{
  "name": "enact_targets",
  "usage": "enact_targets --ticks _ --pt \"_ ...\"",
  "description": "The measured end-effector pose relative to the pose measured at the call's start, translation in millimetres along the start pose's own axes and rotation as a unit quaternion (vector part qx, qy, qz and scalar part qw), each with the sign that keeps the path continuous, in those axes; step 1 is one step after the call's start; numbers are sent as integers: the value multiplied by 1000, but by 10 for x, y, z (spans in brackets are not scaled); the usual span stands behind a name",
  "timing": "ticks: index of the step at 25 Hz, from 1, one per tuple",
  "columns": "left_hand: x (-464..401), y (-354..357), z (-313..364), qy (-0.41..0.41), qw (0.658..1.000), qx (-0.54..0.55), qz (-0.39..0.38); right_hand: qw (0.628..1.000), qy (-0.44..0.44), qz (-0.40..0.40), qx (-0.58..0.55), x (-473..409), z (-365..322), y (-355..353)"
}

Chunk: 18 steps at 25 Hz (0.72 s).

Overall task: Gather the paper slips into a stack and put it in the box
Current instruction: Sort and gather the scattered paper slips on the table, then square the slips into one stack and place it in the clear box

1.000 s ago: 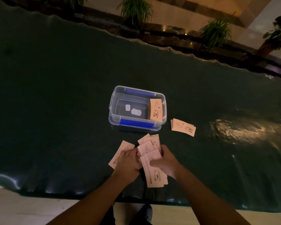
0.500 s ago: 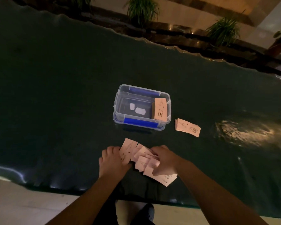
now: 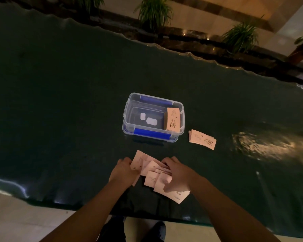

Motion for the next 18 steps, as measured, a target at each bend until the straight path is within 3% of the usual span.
enact_targets --ticks 3,6,10,12,15,18 --pt "-5 47 77 5 998 43 -41 994 33 -13 -103 44 76 8" --pt "3 68 118 -13 993 95 -63 961 81 -1 -264 110 211 20" --pt "34 96 202 -34 983 159 -87 841 111 28 -529 237 277 154" --pt "89 176 301 -48 970 205 -125 786 101 35 -609 270 212 213" --pt "186 288 500 -31 959 223 -174 725 112 66 -676 248 95 254" --pt "227 271 671 -21 949 272 -161 697 124 102 -698 208 -5 237"
Point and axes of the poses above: each hand's wrist, its own x-axis away from the middle knuckle, its own y-axis out of the palm, z = x × y, the point moved 6 cm from there along -x, towards the middle knuckle, and after that the axes turned 3 degrees about z, right-handed, at the moved point
